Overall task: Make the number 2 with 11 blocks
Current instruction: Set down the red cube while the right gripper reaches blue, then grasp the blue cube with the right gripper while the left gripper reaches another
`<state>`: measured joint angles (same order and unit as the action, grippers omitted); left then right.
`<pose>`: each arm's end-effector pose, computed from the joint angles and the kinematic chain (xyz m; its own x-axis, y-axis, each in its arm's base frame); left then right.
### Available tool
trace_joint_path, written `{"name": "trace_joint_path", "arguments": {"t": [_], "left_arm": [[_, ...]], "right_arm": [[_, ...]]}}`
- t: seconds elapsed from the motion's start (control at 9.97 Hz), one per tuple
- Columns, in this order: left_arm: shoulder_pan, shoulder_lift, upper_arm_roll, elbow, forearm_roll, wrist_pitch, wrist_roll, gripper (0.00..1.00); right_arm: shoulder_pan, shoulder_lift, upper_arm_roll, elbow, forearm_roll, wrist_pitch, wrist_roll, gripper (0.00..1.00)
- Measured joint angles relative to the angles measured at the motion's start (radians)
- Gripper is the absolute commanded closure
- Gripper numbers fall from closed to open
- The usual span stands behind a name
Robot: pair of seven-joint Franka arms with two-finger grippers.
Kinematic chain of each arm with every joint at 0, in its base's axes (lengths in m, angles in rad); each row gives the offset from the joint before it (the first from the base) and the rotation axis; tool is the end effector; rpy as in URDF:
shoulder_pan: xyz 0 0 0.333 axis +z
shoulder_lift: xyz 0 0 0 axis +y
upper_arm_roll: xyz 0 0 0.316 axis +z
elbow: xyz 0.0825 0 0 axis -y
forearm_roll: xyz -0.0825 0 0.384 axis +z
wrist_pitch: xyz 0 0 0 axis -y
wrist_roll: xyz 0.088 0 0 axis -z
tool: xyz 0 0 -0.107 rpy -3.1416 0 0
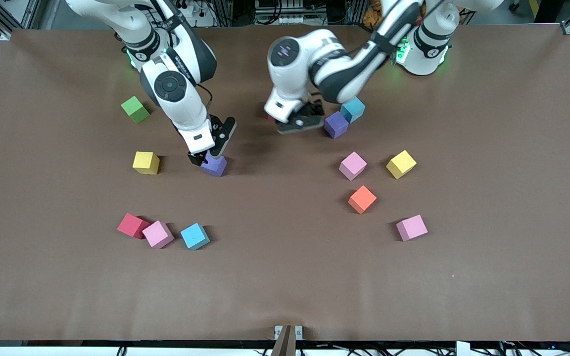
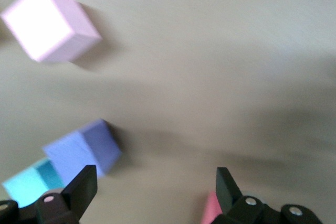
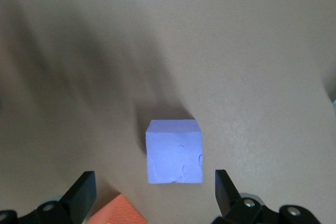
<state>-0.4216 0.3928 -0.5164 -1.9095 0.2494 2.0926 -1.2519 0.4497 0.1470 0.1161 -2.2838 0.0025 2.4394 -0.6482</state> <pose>0.3789 -0.4715 0.3030 0.9804 0.1924 -0.0419 0.1848 -0.9725 -0.1416 0.4473 0.2841 0.2906 0.3523 0.9357 0.0188 0.9359 -0.3522 -0.0091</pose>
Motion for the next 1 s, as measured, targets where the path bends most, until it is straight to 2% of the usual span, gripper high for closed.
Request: {"name": "trace_joint_path", "arguments": {"t": [0.2, 0.4, 1.0], "left_arm": [[0.103, -0.034, 0.000, -0.088, -0.039, 0.001, -0.005, 0.00], [0.163, -0.045, 0.000, -0.161, -0.059, 0.006, -0.078, 0.00], [0.175, -0.066, -0.025, -0.206, -0.087, 0.062, -0.518, 0.00]], "right_arm": [[-0.002, 0.027, -0.002, -0.053, -0.001, 0.117, -0.038, 0.00], [-0.002, 0.070, -0.003, -0.069, -0.001, 0.153, -0.043, 0.00], [-0.014, 0.142, -0.008, -0.069, -0.005, 0.251, -0.081, 0.00]]}}
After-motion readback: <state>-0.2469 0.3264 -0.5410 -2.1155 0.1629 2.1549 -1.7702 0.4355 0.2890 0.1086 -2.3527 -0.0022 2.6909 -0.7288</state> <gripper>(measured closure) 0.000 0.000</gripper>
